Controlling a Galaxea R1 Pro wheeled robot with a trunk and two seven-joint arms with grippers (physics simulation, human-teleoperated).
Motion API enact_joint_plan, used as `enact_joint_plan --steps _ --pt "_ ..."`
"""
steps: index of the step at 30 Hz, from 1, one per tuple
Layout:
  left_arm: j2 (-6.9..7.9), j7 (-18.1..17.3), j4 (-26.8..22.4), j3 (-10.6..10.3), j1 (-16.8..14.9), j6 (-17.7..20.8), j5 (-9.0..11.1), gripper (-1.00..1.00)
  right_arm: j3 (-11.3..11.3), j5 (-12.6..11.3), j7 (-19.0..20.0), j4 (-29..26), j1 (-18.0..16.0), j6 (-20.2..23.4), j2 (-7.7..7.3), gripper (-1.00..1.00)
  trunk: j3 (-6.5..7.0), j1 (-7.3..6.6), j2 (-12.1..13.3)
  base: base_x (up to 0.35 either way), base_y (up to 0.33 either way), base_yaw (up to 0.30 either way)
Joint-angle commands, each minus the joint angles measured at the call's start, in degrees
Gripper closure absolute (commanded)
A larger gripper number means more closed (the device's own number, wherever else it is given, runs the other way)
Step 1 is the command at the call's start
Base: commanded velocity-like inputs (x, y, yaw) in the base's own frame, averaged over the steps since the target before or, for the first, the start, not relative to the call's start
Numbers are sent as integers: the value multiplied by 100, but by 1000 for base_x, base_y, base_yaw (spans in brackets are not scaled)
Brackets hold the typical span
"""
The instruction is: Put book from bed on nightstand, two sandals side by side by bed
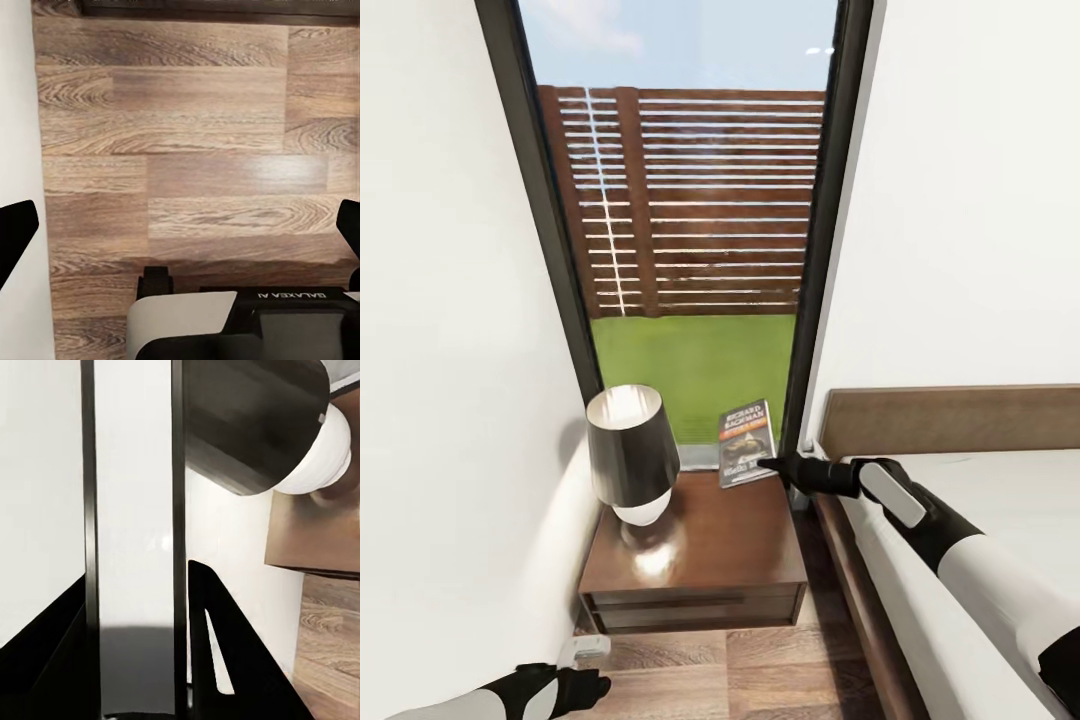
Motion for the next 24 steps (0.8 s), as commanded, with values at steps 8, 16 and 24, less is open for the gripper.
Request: enact_joint_plan --steps 8,16,24 --pt "-16 -19 12 -48 -8 -17 61 -100 24 -557 499 2 33 105 -20 100 -152 178 -330 0 0 0" --pt "-16 -17 13 -48 -5 -20 61 -100 26 -634 840 17 60 142 -48 100 -303 353 -650 0 0 0" --pt "-16 -17 13 -48 -4 -20 61 -100 32 -647 873 20 75 148 -50 100 -504 529 -971 0 0 0"
